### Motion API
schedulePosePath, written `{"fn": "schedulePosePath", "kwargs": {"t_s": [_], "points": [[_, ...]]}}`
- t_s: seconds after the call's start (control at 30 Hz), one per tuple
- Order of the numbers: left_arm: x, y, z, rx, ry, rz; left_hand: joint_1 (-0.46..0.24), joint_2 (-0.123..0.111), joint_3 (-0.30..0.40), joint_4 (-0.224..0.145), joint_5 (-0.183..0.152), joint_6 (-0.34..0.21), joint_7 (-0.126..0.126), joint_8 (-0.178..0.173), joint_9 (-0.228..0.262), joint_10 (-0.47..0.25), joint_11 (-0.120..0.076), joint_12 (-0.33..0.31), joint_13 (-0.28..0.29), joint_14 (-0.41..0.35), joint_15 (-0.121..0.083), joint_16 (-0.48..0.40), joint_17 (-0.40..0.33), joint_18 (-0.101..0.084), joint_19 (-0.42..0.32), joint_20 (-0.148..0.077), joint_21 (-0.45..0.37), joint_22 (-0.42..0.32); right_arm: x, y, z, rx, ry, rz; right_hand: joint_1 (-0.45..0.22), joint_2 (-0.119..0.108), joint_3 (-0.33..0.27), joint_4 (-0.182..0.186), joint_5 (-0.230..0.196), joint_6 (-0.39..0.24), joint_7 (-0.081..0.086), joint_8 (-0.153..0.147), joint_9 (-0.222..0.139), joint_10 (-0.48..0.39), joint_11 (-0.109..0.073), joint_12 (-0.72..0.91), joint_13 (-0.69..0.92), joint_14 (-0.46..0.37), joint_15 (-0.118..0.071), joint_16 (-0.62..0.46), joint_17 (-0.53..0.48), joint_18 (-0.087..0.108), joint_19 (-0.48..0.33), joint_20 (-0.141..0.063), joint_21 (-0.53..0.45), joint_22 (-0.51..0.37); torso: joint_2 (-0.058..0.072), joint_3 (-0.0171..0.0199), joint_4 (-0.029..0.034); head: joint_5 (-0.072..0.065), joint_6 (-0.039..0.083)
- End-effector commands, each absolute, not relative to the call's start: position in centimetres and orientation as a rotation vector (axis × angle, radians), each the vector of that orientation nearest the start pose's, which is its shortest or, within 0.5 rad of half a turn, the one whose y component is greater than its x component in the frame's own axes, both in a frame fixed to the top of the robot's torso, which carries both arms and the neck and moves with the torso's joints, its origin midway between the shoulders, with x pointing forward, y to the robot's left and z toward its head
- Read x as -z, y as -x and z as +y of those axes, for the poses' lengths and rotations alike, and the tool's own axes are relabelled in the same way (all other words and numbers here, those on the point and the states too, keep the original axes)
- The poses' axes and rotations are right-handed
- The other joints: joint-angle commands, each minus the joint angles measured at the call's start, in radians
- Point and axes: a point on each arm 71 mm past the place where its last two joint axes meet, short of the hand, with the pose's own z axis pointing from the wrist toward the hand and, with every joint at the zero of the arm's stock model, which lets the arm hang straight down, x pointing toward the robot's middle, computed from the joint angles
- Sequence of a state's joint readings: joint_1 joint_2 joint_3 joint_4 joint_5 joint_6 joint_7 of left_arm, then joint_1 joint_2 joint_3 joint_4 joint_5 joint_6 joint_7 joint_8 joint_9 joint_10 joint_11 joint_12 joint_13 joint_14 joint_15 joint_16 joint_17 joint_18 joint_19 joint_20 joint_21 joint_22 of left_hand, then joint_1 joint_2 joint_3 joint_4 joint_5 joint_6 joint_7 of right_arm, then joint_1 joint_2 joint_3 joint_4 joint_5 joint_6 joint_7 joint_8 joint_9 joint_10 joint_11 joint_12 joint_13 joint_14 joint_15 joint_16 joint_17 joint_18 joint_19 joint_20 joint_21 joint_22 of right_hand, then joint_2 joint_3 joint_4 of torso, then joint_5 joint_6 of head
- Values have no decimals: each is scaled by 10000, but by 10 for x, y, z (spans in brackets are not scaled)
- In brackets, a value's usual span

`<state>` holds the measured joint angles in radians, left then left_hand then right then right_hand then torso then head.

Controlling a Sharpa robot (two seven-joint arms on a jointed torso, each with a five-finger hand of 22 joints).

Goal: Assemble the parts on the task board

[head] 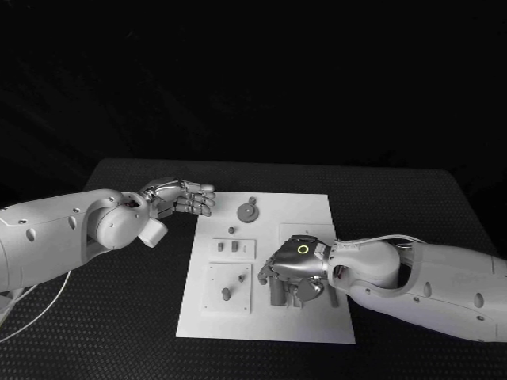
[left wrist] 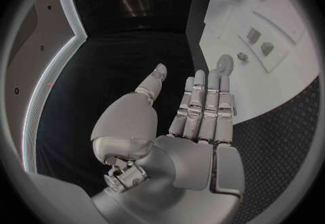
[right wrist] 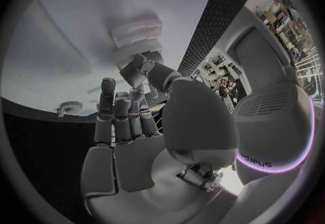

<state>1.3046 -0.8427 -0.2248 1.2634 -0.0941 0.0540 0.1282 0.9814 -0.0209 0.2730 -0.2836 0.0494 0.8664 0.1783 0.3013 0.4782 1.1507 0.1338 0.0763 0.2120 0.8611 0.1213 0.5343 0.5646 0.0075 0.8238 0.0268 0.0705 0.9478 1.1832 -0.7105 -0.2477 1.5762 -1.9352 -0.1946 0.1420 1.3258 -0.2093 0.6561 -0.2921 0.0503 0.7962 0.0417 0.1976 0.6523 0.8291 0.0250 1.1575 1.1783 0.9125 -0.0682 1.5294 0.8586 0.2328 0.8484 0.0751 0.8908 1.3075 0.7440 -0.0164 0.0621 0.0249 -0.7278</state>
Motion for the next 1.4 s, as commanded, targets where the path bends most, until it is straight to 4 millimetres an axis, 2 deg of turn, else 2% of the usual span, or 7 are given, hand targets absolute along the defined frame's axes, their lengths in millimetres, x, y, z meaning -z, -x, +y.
{"fn": "schedulePosePath", "kwargs": {"t_s": [0.03, 0.3, 0.8, 0.97, 1.07, 1.17, 1.4], "points": [[219, -515, 275, 13504, 10628, 18885, -110, 13, 18, -31, -3, -80, -5, -56, -10, -23, -30, -6, 18, 4, 20, -52, 18, 57, -20, -31, 11, -13, 265, -405, -107, -7494, 10786, 16371, 68, 82, 106, 7, -17, 101, 13, 59, 14, -41, 7, 94, -13, -52, -3, 88, 10, 33, -63, 33, 68, 234, 12, -1, 14, 7, -13], [219, -514, 275, 13501, 10632, 18897, -115, 19, 20, -29, -3, -75, -7, -52, -8, -22, -30, -4, 19, 6, 20, -51, 20, 57, -19, -31, 12, -13, 267, -404, -107, -7358, 10958, 16599, 198, 69, 802, 21, -17, 363, 77, 222, 49, -89, 6, 320, -109, -99, 3, 271, -39, 96, -100, 115, 238, 224, -6, -11, -10, 18, -69], [219, -515, 275, 13487, 10635, 18895, -125, 23, 22, -28, -3, -75, -7, -51, -7, -22, -30, -4, 20, 7, 20, -52, 23, 57, -19, -30, 13, -12, 269, -402, -106, -7156, 11110, 16925, 98, 92, 964, 6, -16, 674, 197, 354, 36, -164, 2, 515, -211, -164, 5, 434, -95, 165, -182, 176, 418, 221, -9, -10, -8, 4, -133], [219, -515, 275, 13504, 10624, 18905, -128, 26, 22, -26, -3, -76, -7, -51, -6, -23, -30, -4, 20, 7, 20, -52, 24, 57, -19, -30, 14, -12, 271, -404, -105, -6843, 11188, 16991, 75, 31, 1003, 10, -18, 480, 102, 218, -83, -283, 24, 555, -263, -276, 23, 463, -129, 175, -274, 220, 451, 210, -11, -15, -9, -13, -125], [219, -515, 275, 13497, 10630, 18902, -129, 29, 24, -27, -3, -77, -6, -52, -6, -24, -30, -5, 20, 7, 20, -52, 25, 58, -19, -31, 14, -12, 272, -406, -105, -6650, 11217, 16990, 50, -113, 1038, 26, -17, 62, -155, -15, -239, -411, 60, 580, -306, -396, 53, 477, -161, 178, -351, 263, 457, 195, -10, -7, -6, -7, -130], [219, -515, 275, 13488, 10633, 18900, -129, 29, 24, -28, -3, -78, -6, -52, -6, -25, -29, -5, 20, 7, 20, -53, 25, 58, -19, -31, 14, -12, 272, -406, -105, -6525, 11271, 16986, 23, -214, 1065, 35, -17, -137, -258, -111, -322, -494, 89, 612, -339, -473, 80, 498, -186, 190, -388, 292, 470, 186, -10, -7, -6, -7, -130], [219, -515, 274, 13517, 10616, 18920, -128, 30, 27, -31, -3, -80, -6, -53, -6, -27, -29, -6, 21, 7, 20, -53, 27, 59, -20, -31, 14, -12, 274, -406, -104, -6397, 11366, 17115, -29, -314, 1083, 50, -17, -312, -334, -177, -389, -579, 123, 658, -379, -551, 112, 531, -215, 206, -414, 325, 488, 179, -9, -12, -10, -20, -129]]}}
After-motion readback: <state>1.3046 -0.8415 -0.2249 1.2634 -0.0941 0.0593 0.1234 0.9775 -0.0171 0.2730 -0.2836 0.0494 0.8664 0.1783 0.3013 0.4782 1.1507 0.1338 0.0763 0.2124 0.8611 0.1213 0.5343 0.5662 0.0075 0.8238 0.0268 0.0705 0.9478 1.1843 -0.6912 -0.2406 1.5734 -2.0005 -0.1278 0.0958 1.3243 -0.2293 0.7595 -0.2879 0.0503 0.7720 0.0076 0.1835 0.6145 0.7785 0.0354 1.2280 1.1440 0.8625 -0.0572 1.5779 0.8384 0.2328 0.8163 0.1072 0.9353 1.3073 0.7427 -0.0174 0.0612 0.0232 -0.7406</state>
